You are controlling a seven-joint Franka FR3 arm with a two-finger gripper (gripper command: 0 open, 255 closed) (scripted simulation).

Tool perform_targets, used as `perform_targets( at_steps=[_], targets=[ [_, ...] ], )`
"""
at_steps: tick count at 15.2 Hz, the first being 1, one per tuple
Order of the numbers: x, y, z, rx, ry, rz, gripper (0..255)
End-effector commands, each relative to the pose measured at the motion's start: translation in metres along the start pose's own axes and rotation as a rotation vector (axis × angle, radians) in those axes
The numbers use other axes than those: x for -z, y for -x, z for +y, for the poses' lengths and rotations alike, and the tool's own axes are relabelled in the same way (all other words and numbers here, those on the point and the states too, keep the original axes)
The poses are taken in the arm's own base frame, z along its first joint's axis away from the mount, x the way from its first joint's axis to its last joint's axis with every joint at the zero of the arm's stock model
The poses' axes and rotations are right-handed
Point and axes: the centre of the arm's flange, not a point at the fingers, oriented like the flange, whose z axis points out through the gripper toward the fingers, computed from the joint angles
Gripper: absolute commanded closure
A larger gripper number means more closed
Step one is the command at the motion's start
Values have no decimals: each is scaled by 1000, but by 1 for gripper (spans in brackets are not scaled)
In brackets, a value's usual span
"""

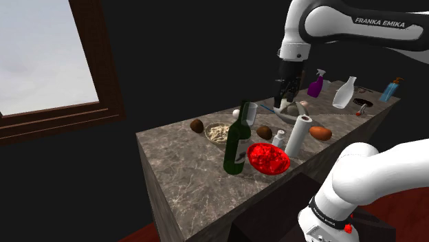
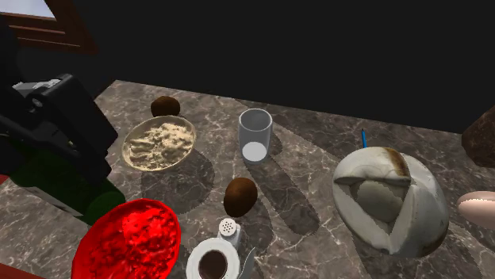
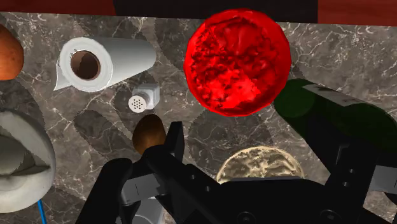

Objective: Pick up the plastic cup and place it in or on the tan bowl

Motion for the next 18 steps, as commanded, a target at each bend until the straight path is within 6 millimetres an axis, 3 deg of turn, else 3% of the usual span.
perform_targets(
  at_steps=[1, 18],
  targets=[
    [0, 0, 0, 0, 0, 0, 0],
    [-81, -184, 94, -86, -16, 25, 0]
  ],
)
